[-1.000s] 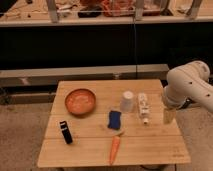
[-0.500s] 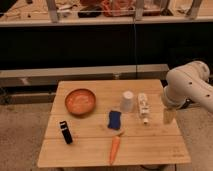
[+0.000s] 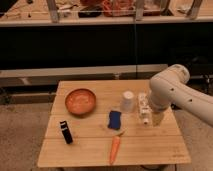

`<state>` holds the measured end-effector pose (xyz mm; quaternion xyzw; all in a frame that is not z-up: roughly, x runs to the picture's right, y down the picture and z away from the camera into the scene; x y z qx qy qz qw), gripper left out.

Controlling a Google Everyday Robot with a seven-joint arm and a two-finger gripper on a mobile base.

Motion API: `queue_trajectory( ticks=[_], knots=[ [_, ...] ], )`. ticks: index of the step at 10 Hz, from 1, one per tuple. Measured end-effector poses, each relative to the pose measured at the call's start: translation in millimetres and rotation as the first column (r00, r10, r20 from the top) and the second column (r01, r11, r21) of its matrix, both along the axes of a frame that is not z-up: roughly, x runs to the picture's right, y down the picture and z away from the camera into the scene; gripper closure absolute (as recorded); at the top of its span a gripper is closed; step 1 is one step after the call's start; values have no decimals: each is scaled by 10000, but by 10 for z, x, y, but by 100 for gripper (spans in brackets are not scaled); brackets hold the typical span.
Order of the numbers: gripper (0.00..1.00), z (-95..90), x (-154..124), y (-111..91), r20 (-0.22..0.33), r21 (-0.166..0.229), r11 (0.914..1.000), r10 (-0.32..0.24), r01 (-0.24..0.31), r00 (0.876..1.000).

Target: Knock the eraser over

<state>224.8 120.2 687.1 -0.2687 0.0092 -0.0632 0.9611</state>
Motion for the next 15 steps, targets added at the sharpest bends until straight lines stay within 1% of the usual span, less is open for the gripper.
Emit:
queue_trajectory(
  ticks=[1,3,4,5,6,7,9,10,11,12,13,14,15],
  knots=[
    [20,-4,-44,39,125,43,9996,-294,294,9995],
    [20,-15,-250,92,437,137,9964,-845,839,9955],
    [20,-17,-389,115,640,212,9930,-1175,1164,9910],
    [20,-31,-453,147,789,273,9889,-1475,1458,9859],
    [20,-51,-537,197,1019,350,9818,-1891,1865,9767],
    [20,-67,-585,228,1163,402,9771,-2124,2091,9702],
    [20,-61,-707,254,1329,502,9712,-2375,2328,9622],
    [20,-56,-847,283,1522,585,9646,-2633,2573,9526],
    [20,-49,-1004,325,1817,711,9530,-3027,2945,9356],
    [20,-46,-1047,360,1963,756,9451,-3267,3179,9245],
    [20,-40,-1083,393,2101,803,9390,-3439,3344,9152],
    [20,-32,-1109,421,2178,830,9367,-3501,3401,9111],
    [20,-18,-1221,463,2376,880,9295,-3687,3581,8987]
  ],
)
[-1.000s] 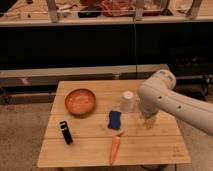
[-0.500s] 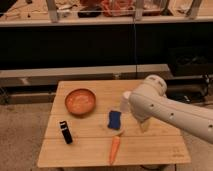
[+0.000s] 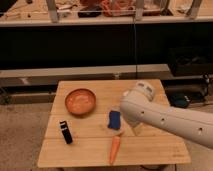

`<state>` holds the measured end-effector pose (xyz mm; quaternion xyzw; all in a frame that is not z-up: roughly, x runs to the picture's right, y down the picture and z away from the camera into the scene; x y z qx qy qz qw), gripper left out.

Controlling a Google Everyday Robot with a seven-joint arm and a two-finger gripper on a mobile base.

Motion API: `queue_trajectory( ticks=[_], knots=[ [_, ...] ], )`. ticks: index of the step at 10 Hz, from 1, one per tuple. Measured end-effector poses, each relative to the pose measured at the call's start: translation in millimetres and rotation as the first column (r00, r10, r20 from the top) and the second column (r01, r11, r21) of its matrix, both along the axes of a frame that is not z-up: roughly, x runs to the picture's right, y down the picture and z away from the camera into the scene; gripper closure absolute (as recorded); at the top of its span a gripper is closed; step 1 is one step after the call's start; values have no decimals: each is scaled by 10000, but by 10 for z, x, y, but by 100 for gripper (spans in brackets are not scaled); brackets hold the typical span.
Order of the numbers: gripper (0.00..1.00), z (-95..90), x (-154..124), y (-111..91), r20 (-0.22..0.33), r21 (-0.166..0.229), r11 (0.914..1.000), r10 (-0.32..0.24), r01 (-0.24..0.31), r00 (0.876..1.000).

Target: Knock the eraser over

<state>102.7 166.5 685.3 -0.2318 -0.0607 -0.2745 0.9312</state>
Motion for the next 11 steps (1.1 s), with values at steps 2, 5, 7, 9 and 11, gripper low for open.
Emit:
queue_trajectory(
  ticks=[2,5,7,9,11],
  knots=[
    [20,24,-262,78,446,-71,9988,-477,480,9979],
    [20,52,-442,208,1053,-176,9942,-1041,1065,9890],
    [20,91,-609,272,1356,-262,9920,-1186,1233,9836],
    [20,170,-742,387,1747,-315,9868,-1509,1587,9730],
    [20,203,-813,439,2011,-350,9836,-1667,1772,9653]
  ],
)
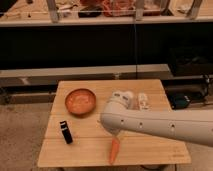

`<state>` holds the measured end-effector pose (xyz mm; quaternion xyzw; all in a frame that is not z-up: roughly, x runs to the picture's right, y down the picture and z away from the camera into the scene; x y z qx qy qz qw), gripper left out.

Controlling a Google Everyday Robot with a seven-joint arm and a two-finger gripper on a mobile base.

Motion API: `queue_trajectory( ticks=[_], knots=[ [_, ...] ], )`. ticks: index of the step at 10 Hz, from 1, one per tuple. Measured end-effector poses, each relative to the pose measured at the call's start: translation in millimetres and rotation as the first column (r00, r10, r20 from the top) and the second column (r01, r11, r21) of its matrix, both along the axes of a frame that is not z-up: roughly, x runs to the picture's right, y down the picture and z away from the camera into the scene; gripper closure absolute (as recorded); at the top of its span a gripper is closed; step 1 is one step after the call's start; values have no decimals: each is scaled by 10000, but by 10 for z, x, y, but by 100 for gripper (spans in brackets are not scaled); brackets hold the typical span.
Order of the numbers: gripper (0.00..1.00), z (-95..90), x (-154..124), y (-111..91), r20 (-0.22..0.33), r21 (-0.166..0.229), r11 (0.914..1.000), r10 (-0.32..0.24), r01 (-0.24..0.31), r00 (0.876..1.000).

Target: Knock the eraser over

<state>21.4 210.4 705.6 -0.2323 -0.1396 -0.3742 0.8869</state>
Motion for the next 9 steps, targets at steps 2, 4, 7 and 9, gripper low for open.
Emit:
queue_trajectory(
  ticks=[2,4,7,9],
  knots=[
    [20,57,-134,59,241,-61,9998,-197,198,9995],
    [20,85,-200,102,427,-138,9994,-297,303,9986],
    [20,121,-267,150,664,-227,9988,-408,424,9970],
    [20,160,-390,190,882,-300,9982,-486,514,9949]
  ],
)
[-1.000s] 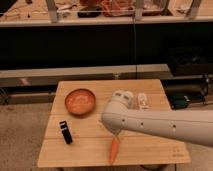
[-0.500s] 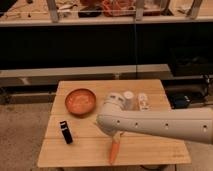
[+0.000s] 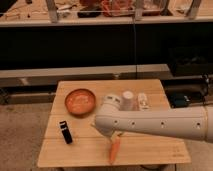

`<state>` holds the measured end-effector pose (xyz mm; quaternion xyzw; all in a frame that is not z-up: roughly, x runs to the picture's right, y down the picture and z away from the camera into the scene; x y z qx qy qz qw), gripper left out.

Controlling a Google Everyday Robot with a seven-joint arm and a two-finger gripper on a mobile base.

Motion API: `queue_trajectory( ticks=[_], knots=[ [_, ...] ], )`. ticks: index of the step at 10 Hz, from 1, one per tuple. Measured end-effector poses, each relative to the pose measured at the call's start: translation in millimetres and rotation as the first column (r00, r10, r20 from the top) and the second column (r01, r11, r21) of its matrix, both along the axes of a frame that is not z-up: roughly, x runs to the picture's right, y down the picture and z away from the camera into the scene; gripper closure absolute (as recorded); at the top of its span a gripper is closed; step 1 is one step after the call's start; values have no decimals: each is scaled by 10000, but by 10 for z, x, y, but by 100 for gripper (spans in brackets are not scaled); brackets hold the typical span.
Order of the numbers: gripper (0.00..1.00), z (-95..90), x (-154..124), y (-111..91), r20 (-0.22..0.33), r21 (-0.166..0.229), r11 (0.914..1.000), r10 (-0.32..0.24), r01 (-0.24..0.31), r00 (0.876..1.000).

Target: Knock the eraser over

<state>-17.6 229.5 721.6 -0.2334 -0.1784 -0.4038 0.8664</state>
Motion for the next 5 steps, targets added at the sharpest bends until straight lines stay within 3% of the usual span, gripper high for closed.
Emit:
queue_trajectory(
  ticks=[5],
  knots=[
    [20,66,-116,93,320,-151,9997,-173,178,9993]
  ],
)
